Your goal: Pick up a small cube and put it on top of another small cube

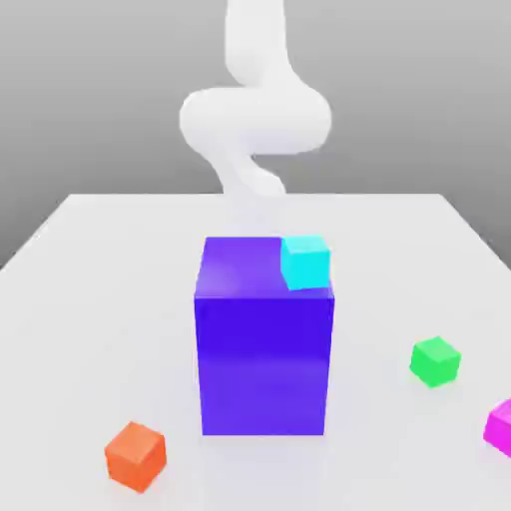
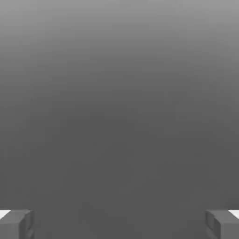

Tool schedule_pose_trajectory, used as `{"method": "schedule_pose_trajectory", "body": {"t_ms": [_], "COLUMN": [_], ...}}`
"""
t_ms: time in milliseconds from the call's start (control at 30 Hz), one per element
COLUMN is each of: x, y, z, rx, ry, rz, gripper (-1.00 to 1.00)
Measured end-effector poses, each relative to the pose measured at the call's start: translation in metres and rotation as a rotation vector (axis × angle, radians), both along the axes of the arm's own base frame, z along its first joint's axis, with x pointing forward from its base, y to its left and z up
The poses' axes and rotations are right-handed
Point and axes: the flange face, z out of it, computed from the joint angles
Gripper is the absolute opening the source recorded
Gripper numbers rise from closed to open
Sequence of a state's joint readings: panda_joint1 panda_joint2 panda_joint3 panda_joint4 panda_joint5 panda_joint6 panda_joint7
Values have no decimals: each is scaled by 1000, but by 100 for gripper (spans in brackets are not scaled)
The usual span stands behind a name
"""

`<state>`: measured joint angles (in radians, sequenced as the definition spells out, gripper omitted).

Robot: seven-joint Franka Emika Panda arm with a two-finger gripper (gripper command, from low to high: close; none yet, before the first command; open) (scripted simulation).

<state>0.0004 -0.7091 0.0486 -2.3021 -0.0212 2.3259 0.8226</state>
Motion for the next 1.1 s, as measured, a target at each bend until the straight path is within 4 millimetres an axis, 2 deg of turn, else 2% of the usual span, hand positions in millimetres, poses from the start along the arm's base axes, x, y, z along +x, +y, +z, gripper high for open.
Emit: {"method": "schedule_pose_trajectory", "body": {"t_ms": [133, 267, 400, 500, 667, 767, 867, 967, 1100], "x": [46, 77, 96, 101, 87, 74, 53, 23, 12], "y": [43, 86, 130, 163, 225, 250, 277, 304, 315], "z": [-58, -122, -189, -241, -328, -379, -427, -471, -527], "rx": [-59, -110, -152, -177, -209, -213, -211, -203, -195], "ry": [106, 205, 300, 370, 483, 552, 621, 690, 714], "rz": [44, 99, 165, 221, 342, 396, 458, 527, 550], "gripper": [0, 0, 0, 0, 0, 0, 0, 0, 0]}}
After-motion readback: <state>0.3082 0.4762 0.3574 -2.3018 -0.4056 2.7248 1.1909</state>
